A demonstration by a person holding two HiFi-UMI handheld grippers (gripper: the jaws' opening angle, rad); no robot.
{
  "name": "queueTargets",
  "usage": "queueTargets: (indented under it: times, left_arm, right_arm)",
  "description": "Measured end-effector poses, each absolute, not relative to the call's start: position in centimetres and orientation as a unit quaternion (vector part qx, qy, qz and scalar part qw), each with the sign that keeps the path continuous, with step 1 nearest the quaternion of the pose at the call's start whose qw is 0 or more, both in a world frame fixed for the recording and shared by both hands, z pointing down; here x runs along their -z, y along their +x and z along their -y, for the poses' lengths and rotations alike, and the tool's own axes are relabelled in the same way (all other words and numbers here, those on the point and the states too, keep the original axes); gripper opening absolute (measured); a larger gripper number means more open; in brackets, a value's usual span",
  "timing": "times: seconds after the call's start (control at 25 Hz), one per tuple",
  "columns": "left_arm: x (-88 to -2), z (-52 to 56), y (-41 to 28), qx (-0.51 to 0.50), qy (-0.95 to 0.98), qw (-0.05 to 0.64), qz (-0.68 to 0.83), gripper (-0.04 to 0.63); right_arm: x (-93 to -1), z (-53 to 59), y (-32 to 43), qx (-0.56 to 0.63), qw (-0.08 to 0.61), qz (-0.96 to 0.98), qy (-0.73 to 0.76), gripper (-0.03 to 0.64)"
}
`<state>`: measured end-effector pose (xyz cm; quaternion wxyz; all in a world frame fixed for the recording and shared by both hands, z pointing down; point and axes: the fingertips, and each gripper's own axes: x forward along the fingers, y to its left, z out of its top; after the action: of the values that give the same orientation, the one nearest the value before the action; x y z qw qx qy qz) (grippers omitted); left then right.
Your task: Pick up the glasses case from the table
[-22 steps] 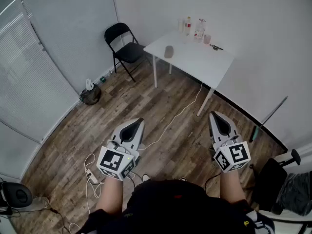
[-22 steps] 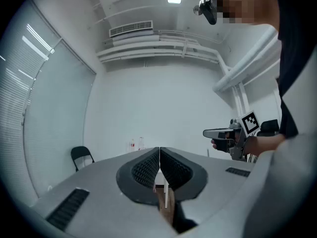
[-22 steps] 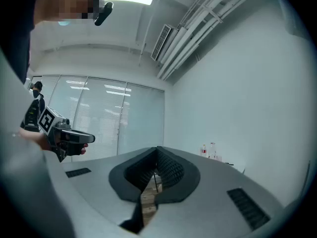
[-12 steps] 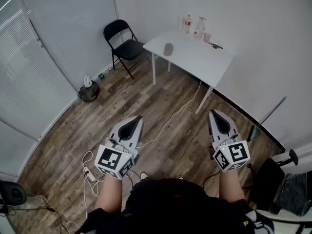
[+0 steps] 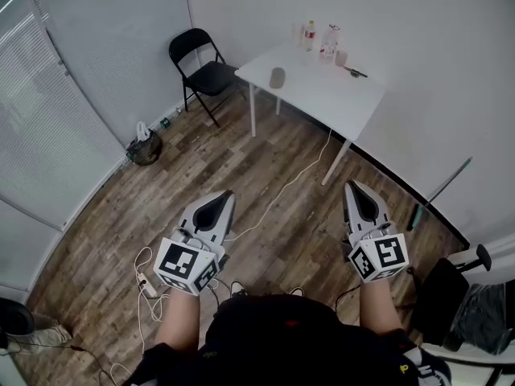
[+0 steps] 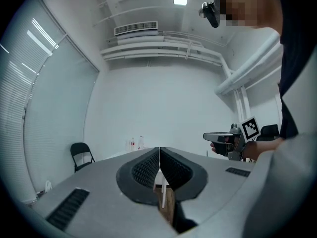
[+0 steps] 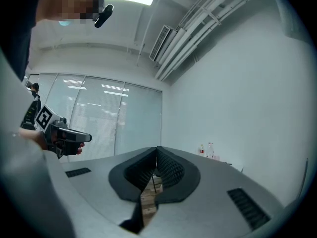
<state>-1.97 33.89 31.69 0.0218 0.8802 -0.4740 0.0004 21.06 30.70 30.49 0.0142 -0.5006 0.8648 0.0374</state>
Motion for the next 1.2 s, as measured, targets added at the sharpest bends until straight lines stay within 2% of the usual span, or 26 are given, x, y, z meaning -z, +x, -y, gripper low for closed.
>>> queueTargets:
  times: [0.4,0.8,1.2]
  left_arm:
    - [-32.7,-33.0,-7.4,-0.007,0.872,0.031,0.489,0.023]
    - [-35.6,-31.7,-16.1,-0.018,0.878,0.047,0.475,0.023]
    - [-38.2,-27.0,-17.0,-0.031,0.887,0.068,0.455,0.023]
  right_arm:
    - [-33.4,-29.2,17.4,0.015,-0.005,-0.860,-0.509,0.021]
    - [-36.3,-28.3,8.4,0.030,-0.019,-0.853,-0.520,0.021]
    - [-39.5,-24.3,7.0,0.059,-0.040,-0.848,-0.525,0.021]
